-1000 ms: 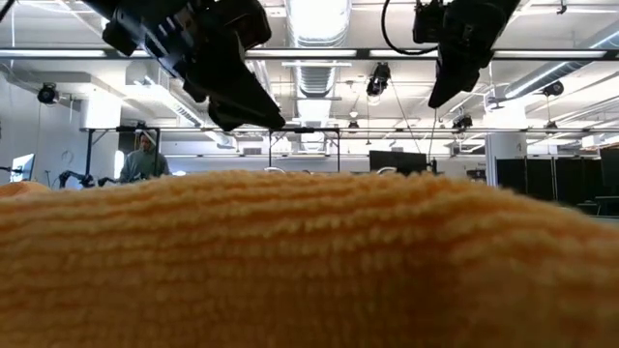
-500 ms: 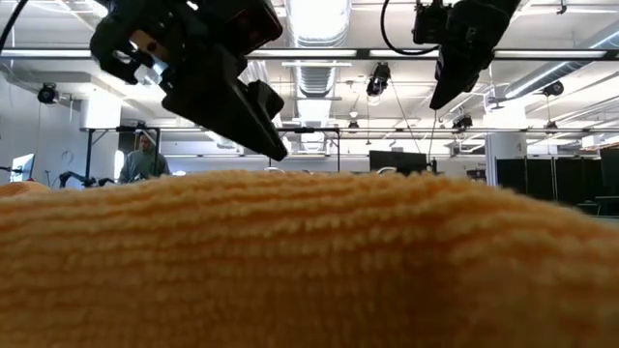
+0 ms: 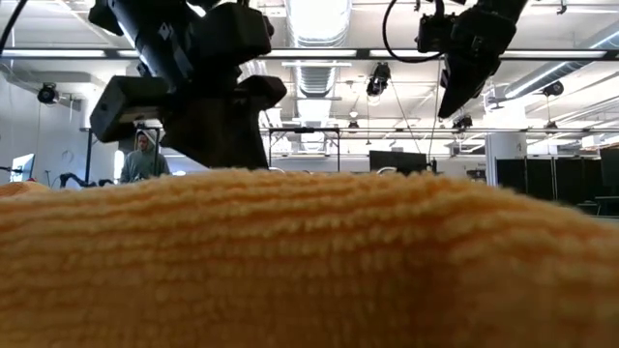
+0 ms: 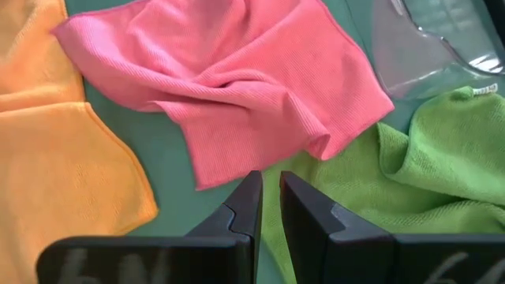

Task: Fold microfiber towels
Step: Fold the pink microfiber towel

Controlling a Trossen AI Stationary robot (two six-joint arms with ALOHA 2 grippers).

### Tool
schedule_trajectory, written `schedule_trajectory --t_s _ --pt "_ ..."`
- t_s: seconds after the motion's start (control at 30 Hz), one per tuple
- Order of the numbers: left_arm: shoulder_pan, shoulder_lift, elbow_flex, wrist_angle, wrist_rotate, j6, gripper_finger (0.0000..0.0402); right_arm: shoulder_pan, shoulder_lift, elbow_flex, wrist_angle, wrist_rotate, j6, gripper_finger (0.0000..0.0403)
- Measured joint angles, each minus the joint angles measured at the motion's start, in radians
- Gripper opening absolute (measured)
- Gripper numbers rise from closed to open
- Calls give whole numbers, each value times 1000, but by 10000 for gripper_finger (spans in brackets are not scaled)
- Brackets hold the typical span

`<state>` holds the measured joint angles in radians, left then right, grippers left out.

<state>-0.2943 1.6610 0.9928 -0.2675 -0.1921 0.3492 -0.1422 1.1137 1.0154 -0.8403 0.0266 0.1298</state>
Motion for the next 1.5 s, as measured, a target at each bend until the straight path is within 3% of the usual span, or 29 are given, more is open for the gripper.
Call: schedule_trajectory --t_s 0.43,1.17,1.5 --pt "-4 115 35 21 -32 -1 99 0 0 -5 2 0 -22 38" --pt "-15 189 41 8 -67 -2 99 -1 0 -5 8 0 -26 38" --pt "-12 200 52 33 -168 -2 99 1 0 -5 7 -14 -26 38"
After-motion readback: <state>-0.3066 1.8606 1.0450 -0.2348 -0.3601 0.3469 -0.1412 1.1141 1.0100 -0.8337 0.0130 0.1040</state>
